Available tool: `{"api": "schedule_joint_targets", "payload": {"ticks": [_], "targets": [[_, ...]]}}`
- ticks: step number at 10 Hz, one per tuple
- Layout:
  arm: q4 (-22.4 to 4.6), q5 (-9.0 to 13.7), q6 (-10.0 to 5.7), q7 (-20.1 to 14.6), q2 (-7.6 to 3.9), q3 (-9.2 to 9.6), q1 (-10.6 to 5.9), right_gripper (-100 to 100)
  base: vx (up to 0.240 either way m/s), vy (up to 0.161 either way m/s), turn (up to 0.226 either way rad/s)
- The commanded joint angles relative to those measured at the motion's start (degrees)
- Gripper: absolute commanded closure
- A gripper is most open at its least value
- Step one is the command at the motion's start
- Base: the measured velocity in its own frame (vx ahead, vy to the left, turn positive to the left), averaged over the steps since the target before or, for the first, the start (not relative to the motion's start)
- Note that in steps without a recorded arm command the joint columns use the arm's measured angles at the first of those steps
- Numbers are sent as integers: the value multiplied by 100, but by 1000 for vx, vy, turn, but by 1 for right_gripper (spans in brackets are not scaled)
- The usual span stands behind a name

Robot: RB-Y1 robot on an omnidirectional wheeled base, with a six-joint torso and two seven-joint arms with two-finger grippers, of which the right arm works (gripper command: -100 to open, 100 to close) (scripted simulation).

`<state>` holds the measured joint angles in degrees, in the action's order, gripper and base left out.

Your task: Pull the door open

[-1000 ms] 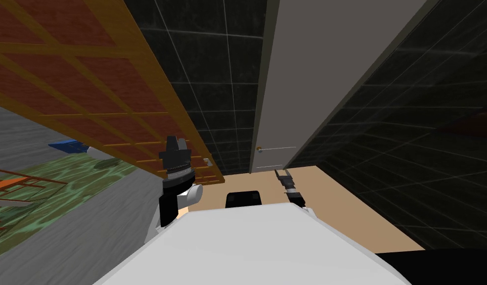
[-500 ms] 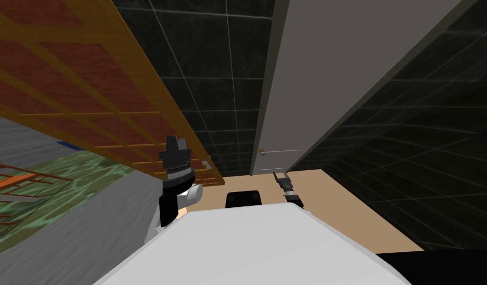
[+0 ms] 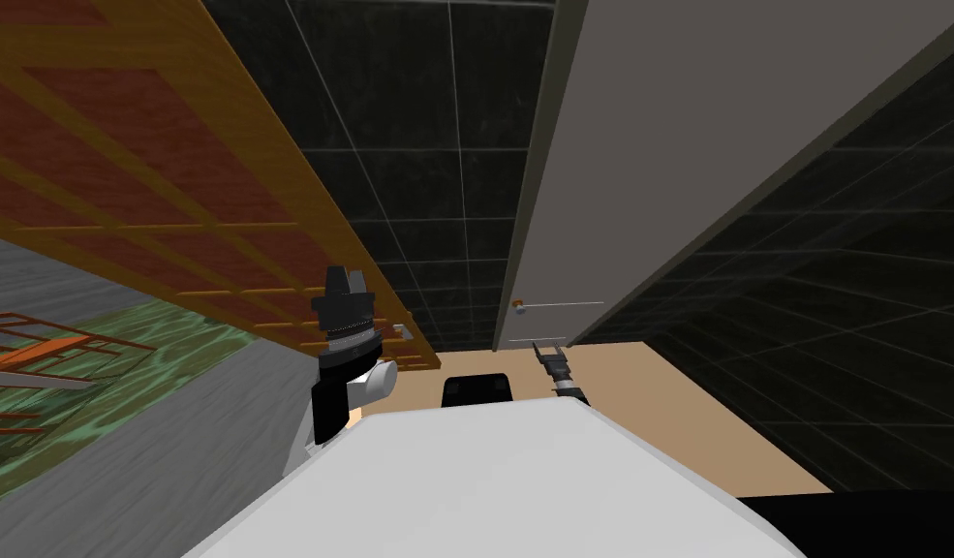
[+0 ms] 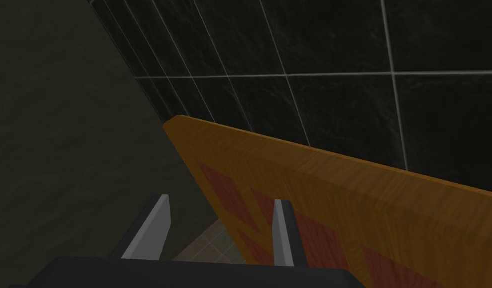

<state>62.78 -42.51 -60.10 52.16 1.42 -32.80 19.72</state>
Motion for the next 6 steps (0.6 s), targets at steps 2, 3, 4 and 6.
{"api": "schedule_joint_targets", "payload": {"ticks": [2,3,4,6], "targets": [[-149,-133,-36,120,105,-69,-25,-100,193,41,54],[-188,-156,-52,147,126,-85,-30,-100,186,33,31],[-103,-145,-30,110,132,-60,10,-100,82,12,6],[-127,-143,12,145,43,-16,-42,-100,-137,-113,-120]]}}
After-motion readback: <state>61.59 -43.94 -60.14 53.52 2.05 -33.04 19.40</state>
